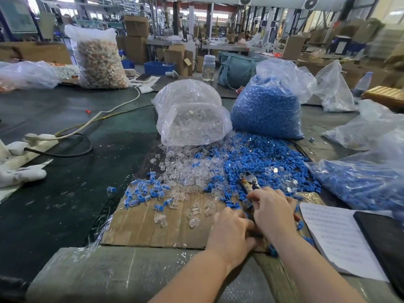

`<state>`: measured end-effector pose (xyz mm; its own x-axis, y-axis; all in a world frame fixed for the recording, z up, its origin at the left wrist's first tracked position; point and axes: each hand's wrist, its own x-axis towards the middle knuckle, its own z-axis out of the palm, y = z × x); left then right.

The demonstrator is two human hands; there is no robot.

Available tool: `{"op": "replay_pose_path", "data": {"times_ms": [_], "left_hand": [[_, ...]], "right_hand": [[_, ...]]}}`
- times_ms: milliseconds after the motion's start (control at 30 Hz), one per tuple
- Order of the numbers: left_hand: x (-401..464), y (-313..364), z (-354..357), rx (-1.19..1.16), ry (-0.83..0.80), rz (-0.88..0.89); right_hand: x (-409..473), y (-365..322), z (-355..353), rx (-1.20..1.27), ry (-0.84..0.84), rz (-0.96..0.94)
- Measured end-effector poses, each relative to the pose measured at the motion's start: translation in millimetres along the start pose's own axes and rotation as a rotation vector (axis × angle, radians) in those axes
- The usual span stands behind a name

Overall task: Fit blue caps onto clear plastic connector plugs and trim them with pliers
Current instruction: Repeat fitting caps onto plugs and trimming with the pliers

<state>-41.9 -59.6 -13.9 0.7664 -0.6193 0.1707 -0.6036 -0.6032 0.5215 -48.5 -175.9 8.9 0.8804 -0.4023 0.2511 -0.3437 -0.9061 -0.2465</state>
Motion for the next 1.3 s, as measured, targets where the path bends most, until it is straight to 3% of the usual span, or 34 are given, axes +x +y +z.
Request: {"op": "replay_pose_path", "data": {"times_ms": [367,433,567,667,1033,1300], "left_hand": [[-3,-4,-4,0.144,-0.073,0.138],[-3,-6,-4,0.107,-0.030,0.103],[-6,-14,-13,-0.192,0.193,-0.064],[-10,-21,-21,-0.351,0.228,-0.192],[-8,-40,-30,-0.376,0.366,-0.342],[-2,-48,-34,-0.502,0.328,-0.398]], "right_hand": [[0,-3,0,0.006,-0.023,0.003],[0,-2,-1,0.010,-0.022,0.003],[-2,-3,-1,0.016,-0.033,0.004],[-4,-3,0,0.014,-0.054,0.000],[-7,-14,8,-0.047,-0.048,-0.082],[-2,-18,18,-0.141,-0.057,-0.140]]}}
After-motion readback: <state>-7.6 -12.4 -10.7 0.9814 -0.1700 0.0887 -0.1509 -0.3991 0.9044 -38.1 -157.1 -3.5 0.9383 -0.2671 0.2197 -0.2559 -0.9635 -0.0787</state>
